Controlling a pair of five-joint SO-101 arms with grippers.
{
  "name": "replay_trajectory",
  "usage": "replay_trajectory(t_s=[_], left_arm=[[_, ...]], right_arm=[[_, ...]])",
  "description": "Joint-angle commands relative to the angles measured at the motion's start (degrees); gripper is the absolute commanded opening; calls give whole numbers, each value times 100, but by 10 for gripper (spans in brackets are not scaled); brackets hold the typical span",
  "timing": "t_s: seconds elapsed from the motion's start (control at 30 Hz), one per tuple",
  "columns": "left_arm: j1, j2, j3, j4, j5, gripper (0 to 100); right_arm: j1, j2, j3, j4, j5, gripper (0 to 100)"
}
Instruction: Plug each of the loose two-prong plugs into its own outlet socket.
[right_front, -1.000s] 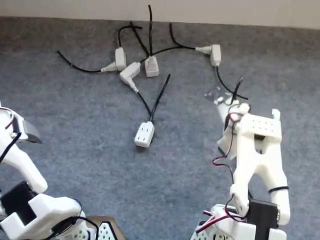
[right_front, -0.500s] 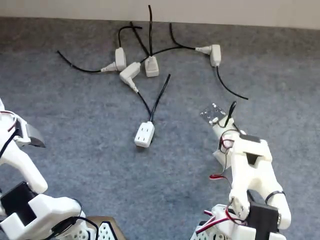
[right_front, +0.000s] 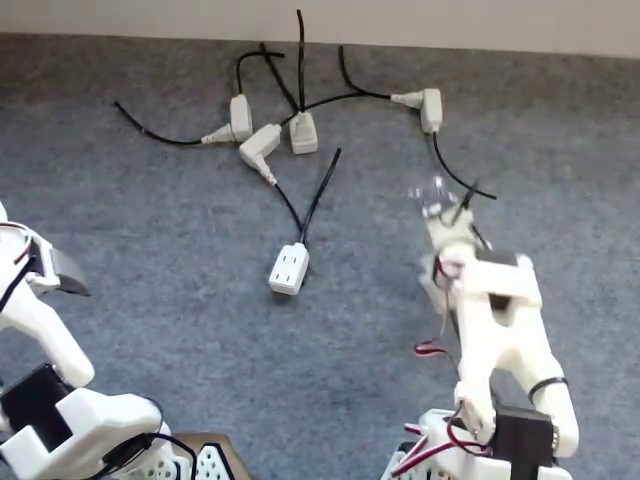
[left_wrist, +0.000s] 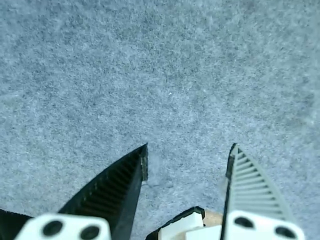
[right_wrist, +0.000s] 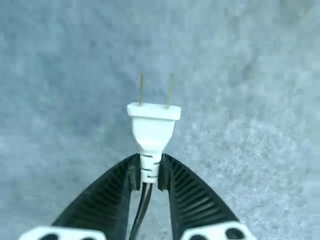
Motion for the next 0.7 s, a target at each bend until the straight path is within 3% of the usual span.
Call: replay_trajectory(t_s=[0.0,0.1,0.3,0.5,0.67], left_arm=[[-453,-22,-84,-290,-44,261],[-884,-22,-75,-598,-44,262],[-1912,-13,-22,-1257,-44,262],[-2985,-13,-22,-2004,-44,263],[-3002,-13,180,-2092,-501,263]], right_arm=[[-875,-40,-1648,1218,-853,19],[-1798,-40,-2651,1727,-1196,19],[-3547,92,-3530,1719,-1864,22],[-4347,1288,-4462,1156,-2716,23],[-4927,3143,-5666,1024,-2866,23]])
